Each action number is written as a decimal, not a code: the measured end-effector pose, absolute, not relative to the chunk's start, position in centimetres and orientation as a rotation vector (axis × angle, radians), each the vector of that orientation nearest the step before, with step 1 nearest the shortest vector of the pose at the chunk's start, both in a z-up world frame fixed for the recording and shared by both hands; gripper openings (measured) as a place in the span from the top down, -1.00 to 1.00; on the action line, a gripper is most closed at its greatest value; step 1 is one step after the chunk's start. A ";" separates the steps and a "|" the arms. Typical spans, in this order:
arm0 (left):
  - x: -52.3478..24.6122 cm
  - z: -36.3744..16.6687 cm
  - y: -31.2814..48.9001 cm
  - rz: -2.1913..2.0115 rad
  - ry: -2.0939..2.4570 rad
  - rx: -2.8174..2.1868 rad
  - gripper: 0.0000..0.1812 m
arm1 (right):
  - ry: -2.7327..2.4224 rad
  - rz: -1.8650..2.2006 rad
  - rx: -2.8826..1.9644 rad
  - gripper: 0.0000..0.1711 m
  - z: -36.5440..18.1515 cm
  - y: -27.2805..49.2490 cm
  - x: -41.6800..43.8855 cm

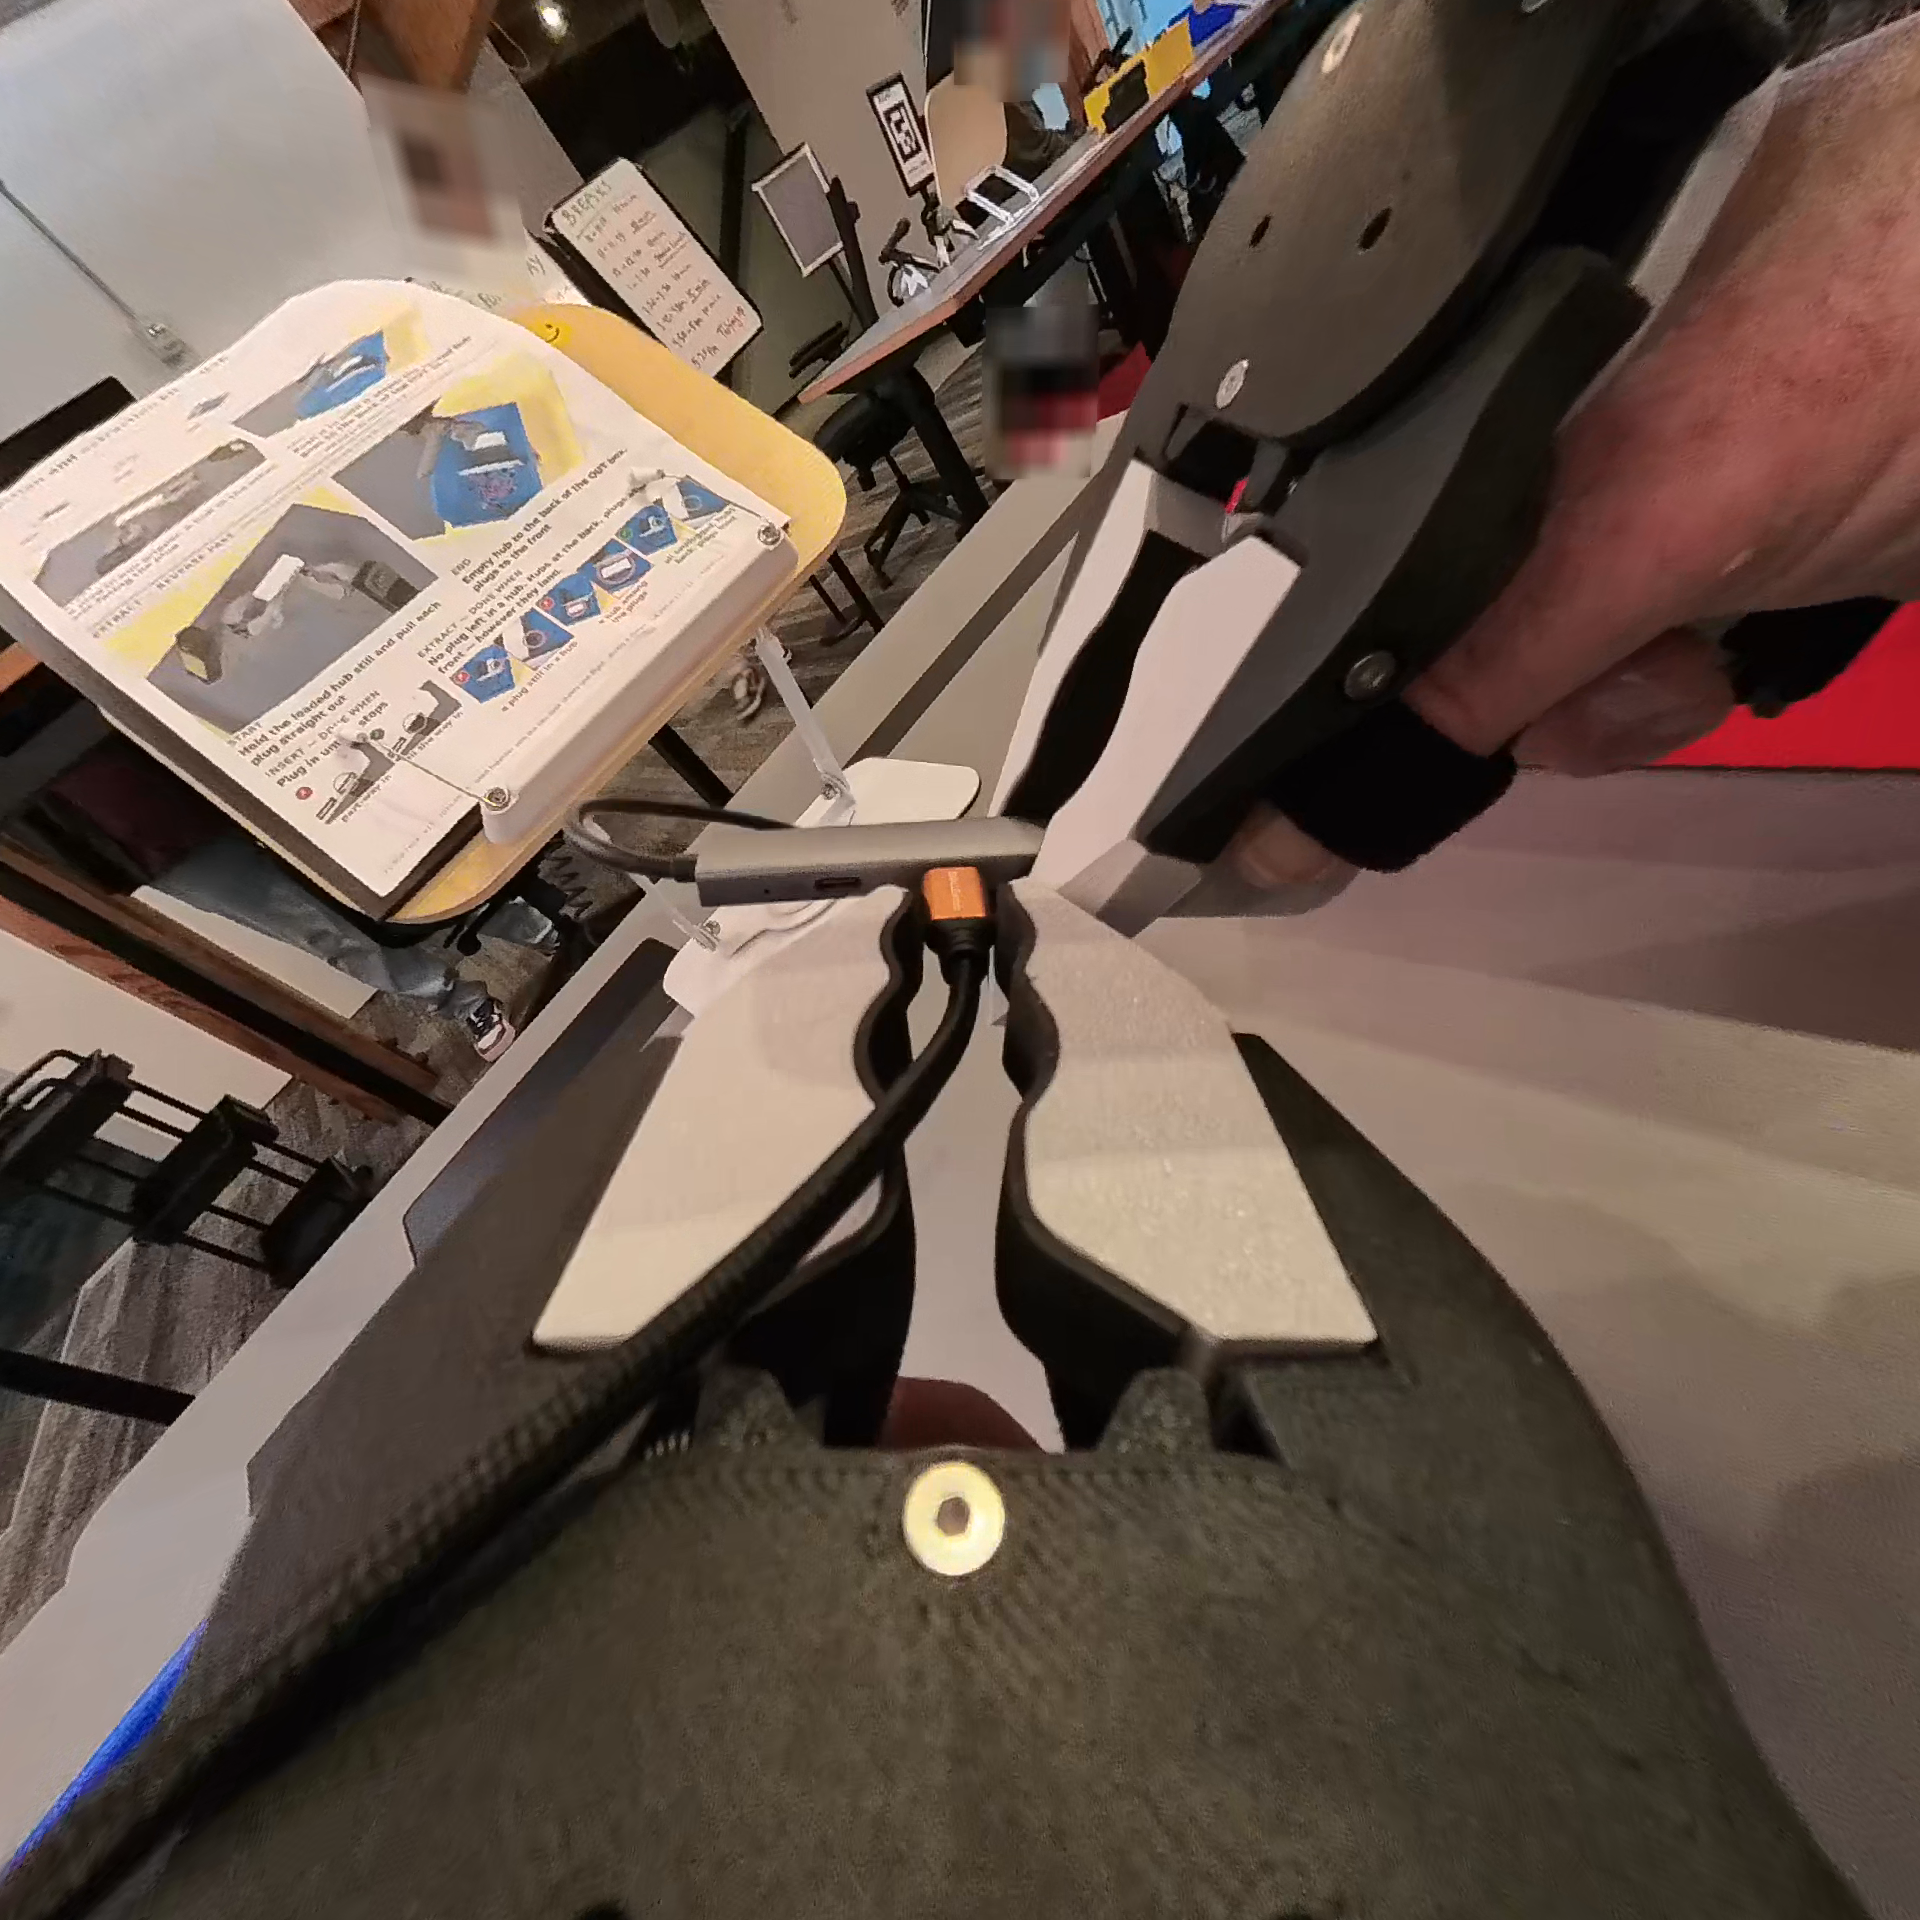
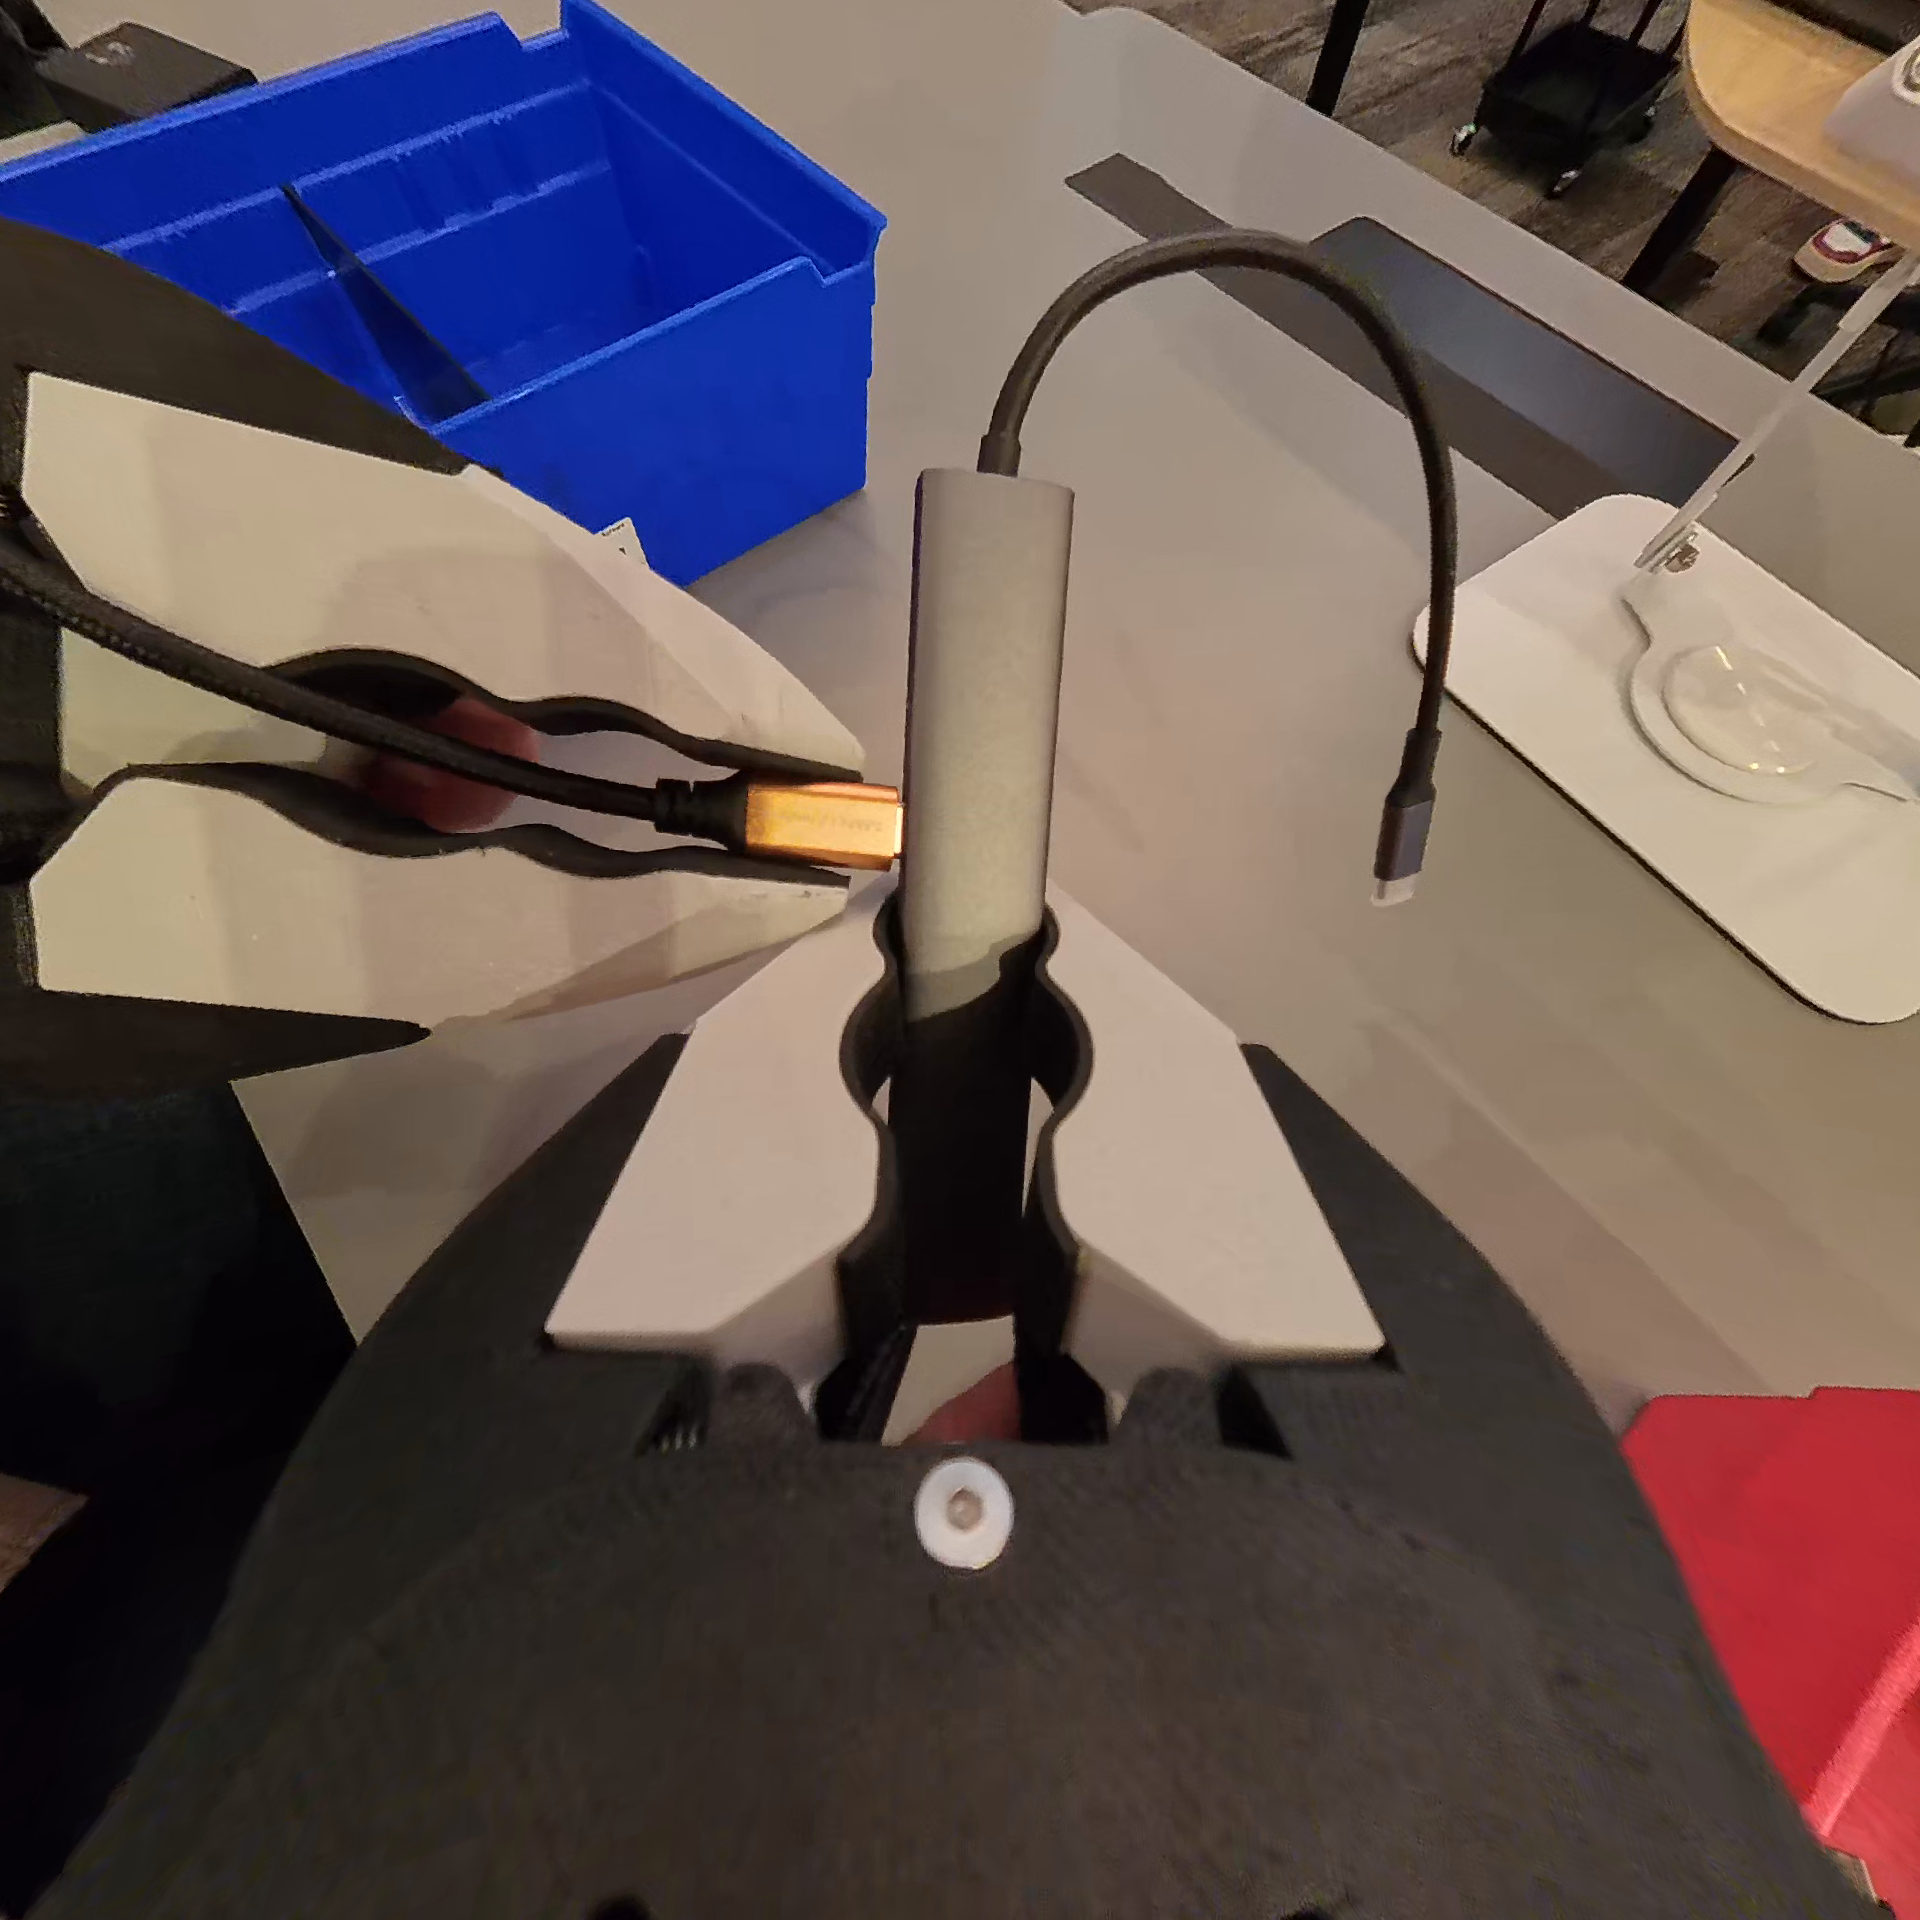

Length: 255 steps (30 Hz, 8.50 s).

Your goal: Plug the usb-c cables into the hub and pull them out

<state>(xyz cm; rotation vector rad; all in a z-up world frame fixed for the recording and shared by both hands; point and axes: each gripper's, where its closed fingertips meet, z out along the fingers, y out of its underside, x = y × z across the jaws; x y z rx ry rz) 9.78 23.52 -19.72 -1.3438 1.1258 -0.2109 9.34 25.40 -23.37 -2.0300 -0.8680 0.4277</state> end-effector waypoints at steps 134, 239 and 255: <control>10.4 -21.8 24.9 -0.252 1.043 -1.476 0.87 | -0.767 0.776 -2.096 0.82 -27.5 26.0 8.5; 10.1 -19.9 24.7 0.021 0.956 -1.316 0.87 | -0.754 0.555 -2.073 0.84 -25.8 26.6 9.0; 10.4 -19.1 24.0 -0.283 1.147 -1.231 0.87 | -0.828 0.598 -2.000 0.84 -24.8 26.2 8.8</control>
